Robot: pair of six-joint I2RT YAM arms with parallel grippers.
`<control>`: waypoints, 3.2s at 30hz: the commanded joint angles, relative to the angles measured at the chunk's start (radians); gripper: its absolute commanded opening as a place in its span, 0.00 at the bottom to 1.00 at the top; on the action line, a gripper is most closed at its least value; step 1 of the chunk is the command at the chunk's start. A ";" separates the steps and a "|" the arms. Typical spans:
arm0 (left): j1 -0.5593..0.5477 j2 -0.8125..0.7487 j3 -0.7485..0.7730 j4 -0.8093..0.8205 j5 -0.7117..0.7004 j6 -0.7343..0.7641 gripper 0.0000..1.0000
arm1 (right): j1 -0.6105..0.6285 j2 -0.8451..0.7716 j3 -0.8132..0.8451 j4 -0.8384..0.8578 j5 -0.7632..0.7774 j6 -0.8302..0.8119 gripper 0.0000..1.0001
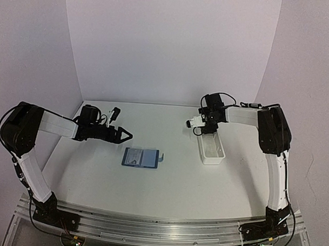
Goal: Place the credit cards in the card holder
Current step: Pick up the credit card from the storage box.
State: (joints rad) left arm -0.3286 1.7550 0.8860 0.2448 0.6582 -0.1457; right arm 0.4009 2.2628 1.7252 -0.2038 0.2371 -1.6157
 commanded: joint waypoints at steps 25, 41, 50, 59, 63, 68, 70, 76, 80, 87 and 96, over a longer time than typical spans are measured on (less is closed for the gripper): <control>0.002 0.010 0.021 0.019 0.014 0.020 0.99 | 0.005 -0.001 0.035 0.062 0.044 0.155 0.42; 0.002 0.007 0.014 0.018 0.042 0.005 0.99 | 0.006 -0.037 0.048 -0.042 0.014 0.208 0.09; 0.002 0.004 0.010 0.013 0.061 -0.005 1.00 | 0.007 -0.047 0.064 -0.119 -0.010 0.229 0.00; 0.002 -0.003 0.011 0.007 0.079 -0.012 1.00 | 0.015 -0.069 0.094 -0.183 -0.016 0.252 0.00; 0.001 -0.009 0.010 0.004 0.085 -0.012 1.00 | 0.018 -0.078 0.108 -0.207 -0.013 0.250 0.00; 0.001 -0.019 0.008 0.002 0.091 -0.011 1.00 | 0.021 -0.085 0.133 -0.233 -0.015 0.248 0.00; 0.002 -0.021 0.007 0.001 0.093 -0.011 0.99 | 0.021 -0.086 0.142 -0.246 -0.018 0.247 0.00; 0.001 -0.020 0.007 0.005 0.096 -0.015 0.99 | 0.021 -0.092 0.148 -0.267 -0.019 0.249 0.00; 0.002 -0.021 0.008 0.006 0.098 -0.017 1.00 | 0.021 -0.077 0.144 -0.270 -0.027 0.254 0.00; 0.002 -0.029 0.007 -0.002 0.102 -0.008 0.99 | 0.021 -0.066 0.157 -0.284 -0.040 0.263 0.00; 0.002 -0.032 0.011 -0.005 0.103 -0.002 1.00 | 0.020 -0.005 0.187 -0.272 -0.046 0.266 0.03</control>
State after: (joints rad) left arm -0.3283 1.7561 0.8860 0.2428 0.7414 -0.1566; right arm 0.4156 2.2422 1.8549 -0.4838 0.2205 -1.3598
